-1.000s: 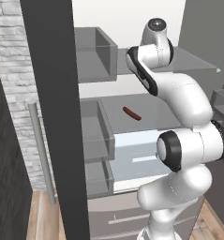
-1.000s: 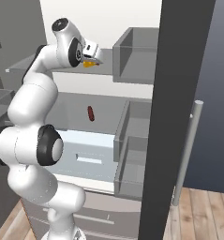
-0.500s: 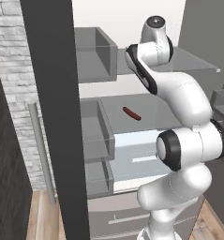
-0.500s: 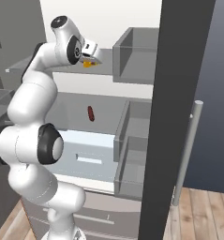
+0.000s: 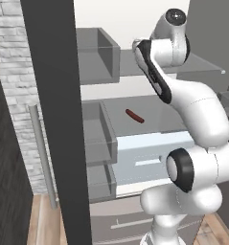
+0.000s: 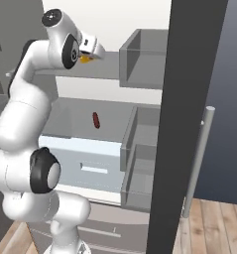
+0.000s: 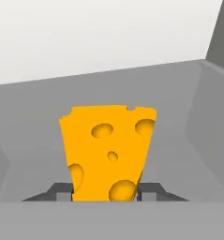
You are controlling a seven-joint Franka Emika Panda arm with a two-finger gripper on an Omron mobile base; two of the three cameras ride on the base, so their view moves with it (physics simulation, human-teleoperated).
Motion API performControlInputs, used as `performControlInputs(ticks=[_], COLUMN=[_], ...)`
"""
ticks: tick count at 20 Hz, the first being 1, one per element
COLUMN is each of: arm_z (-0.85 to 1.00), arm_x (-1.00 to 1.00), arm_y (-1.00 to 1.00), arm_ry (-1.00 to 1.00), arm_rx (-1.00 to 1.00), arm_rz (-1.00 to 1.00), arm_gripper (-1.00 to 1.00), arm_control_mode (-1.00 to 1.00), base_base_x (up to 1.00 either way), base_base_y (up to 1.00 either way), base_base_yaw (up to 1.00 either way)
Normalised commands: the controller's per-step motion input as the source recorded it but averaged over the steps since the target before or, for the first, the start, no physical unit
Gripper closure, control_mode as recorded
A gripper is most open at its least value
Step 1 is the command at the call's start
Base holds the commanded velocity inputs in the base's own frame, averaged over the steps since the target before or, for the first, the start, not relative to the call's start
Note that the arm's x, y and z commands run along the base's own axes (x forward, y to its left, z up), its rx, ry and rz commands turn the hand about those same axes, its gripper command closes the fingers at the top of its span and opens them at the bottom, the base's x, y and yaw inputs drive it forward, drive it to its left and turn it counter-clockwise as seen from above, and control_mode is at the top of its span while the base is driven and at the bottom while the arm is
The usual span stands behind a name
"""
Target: Retrieve the sausage and cheese from the fridge and place them on the cutting board on the counter.
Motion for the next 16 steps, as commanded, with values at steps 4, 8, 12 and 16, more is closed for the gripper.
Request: performControlInputs(ticks=[4, 8, 12, 16], arm_z=[0.01, 0.04, 0.33, 0.36], arm_x=[-1.00, -1.00, -1.00, -1.00], arm_y=[0.00, 0.00, 0.00, 0.00], arm_ry=[-0.29, -0.11, 0.01, 0.09], arm_rx=[0.00, 0.00, 0.01, 0.01], arm_rz=[0.17, 0.15, 0.08, 0.02], arm_gripper=[1.00, 1.00, 1.00, 1.00], arm_control_mode=[-1.00, -1.00, -1.00, -1.00], base_base_x=[0.00, 0.00, 0.00, 0.00], base_base_y=[0.00, 0.00, 0.00, 0.00], base_base_yaw=[0.00, 0.00, 0.00, 0.00])
